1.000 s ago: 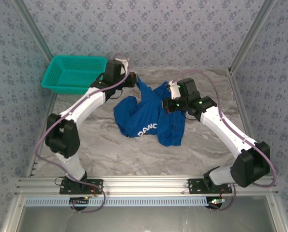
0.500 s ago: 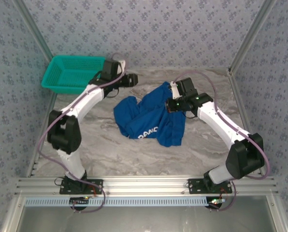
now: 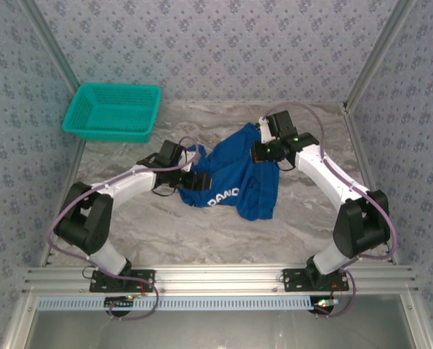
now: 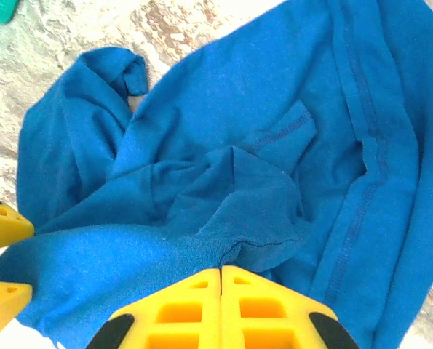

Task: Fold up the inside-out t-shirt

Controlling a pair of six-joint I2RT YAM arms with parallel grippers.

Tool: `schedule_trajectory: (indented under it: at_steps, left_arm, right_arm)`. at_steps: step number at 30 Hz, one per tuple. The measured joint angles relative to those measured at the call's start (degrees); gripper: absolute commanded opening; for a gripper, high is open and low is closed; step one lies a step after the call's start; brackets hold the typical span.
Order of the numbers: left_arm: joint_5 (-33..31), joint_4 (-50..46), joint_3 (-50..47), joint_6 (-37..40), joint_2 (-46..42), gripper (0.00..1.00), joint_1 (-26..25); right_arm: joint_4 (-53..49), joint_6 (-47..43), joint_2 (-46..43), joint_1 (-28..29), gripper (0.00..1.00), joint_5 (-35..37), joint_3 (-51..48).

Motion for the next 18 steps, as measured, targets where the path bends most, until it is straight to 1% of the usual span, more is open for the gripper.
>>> schedule_trajectory:
  at_steps: [3,5,9,12,14,17,18]
  left_arm:
    - [-1.1,-0.3,-1.8,1.3,-2.6,0.77,0.3]
    - [-0.6,0.1,-2.5,1.5,-3.6,0.73,0.5]
    - [1.3,1.6,-3.0,1.5,-3.1,0.58,0.6]
    - [2.0,2.4,-3.0,1.8,-2.4,0.43,0.7]
    - [2.4,2.8,-3.0,2.1,-2.0,0.38,0.9]
    - [2.7,3.1,-3.0,2.1,-1.9,0.24,1.3]
    - [2.8,3.3,-3.0,1.9,-1.9,0.16,1.4]
  right_arm:
    - [0.0,-0.2,0.5,0.0,0.0,-0.2,0.4]
    - [0.0,-0.3,0.6,0.0,0.0,-0.3,0.4]
    - [0.0,-0.4,0.7,0.0,0.0,-0.4,0.4]
    - [0.1,-0.4,0.7,0.0,0.0,-0.5,0.4]
    - [0.2,-0.4,0.7,0.0,0.0,-0.7,0.4]
    - [0.7,-0.4,1.2,0.0,0.0,-0.9,0.4]
    - [0.9,-0.4,1.5,0.0,0.0,-0.9,0.4]
